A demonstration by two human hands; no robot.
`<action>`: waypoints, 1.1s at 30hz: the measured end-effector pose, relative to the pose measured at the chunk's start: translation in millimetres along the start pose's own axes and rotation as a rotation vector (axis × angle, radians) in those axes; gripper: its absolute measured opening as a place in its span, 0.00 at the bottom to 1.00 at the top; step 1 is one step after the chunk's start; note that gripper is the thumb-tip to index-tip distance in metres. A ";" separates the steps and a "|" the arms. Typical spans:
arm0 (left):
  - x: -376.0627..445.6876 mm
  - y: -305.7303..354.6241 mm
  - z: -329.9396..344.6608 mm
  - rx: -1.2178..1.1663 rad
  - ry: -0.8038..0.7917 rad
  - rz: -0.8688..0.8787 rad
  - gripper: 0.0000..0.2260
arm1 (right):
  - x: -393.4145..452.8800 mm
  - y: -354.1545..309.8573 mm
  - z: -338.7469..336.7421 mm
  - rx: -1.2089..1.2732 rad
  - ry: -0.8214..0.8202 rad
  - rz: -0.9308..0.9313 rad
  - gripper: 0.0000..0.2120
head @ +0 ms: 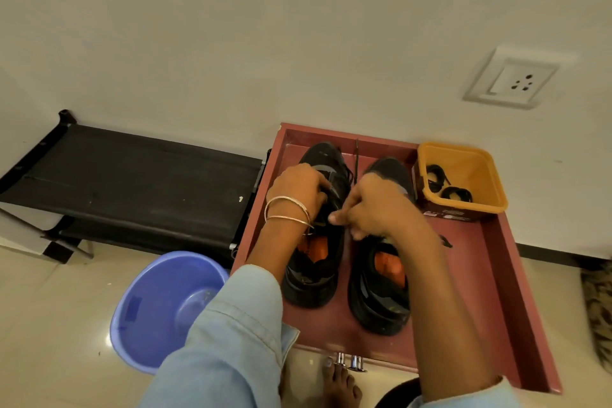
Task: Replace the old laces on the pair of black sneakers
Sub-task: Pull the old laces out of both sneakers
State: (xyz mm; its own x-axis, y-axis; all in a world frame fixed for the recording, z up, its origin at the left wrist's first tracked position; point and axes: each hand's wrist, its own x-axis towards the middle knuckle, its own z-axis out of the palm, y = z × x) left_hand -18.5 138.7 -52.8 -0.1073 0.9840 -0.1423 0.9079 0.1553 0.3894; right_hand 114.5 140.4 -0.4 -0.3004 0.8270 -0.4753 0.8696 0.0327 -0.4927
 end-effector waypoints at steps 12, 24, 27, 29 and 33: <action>3.5 -6.6 9.0 -1.129 0.387 -0.390 0.08 | 17.8 8.9 72.8 -0.222 0.282 -0.046 0.11; -7.2 -19.2 -78.1 -1.741 0.569 -0.254 0.10 | 20.5 8.4 75.4 -0.304 0.306 -0.096 0.08; -2.3 -24.8 -46.2 -0.915 0.414 -0.267 0.05 | 21.5 8.8 76.4 -0.297 0.311 -0.095 0.08; 4.0 -19.2 -26.2 -0.628 0.275 -0.171 0.06 | 21.0 8.7 75.6 -0.300 0.310 -0.099 0.08; 18.5 -7.2 -3.5 -0.205 0.122 -0.115 0.13 | 18.6 8.5 73.0 -0.299 0.303 -0.094 0.09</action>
State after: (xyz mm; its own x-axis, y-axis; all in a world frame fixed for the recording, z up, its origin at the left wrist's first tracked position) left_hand -28.5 156.1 -55.0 -0.2645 0.9602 -0.0899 0.7870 0.2687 0.5553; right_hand 87.7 115.2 -66.6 -0.2938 0.9386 -0.1810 0.9325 0.2398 -0.2701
